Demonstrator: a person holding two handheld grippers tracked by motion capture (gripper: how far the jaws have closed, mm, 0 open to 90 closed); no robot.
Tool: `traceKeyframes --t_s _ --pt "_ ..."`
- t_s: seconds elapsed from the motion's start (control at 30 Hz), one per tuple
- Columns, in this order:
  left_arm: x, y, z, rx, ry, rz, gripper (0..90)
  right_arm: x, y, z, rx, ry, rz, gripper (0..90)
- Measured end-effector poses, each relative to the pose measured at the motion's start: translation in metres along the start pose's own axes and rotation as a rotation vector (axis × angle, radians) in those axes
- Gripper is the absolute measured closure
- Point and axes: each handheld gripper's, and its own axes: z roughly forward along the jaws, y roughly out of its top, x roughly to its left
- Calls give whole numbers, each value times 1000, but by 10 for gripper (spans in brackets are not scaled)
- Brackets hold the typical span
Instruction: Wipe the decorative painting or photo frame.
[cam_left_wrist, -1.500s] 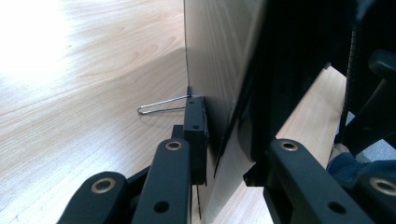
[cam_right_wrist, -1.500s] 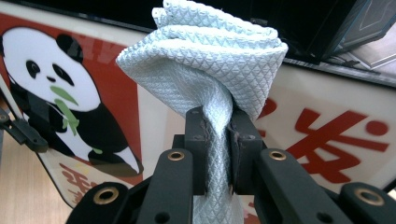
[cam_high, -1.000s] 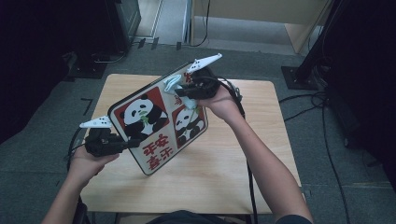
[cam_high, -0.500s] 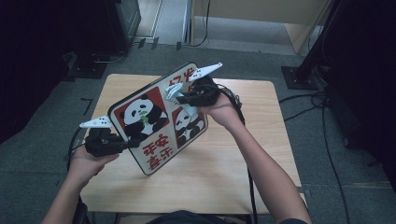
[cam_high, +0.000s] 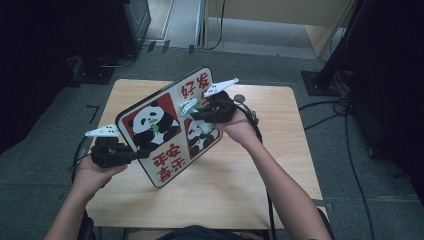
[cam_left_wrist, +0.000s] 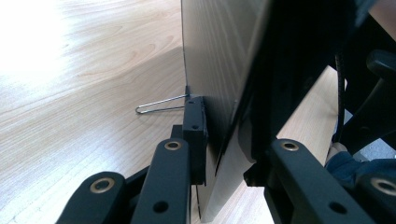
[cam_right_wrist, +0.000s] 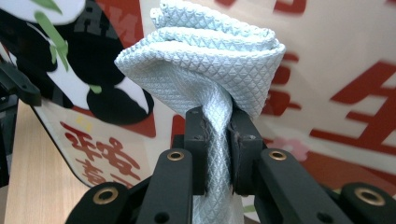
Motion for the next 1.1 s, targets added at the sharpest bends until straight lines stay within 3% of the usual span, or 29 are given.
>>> traceKeyframes --t_s 0.7,1.1 --pt "-1 0 0 0 4 5 762 0 -33 11 -61 -2 4 801" --pt "-2 0 0 0 8 11 762 0 -55 19 -57 -1 5 797"
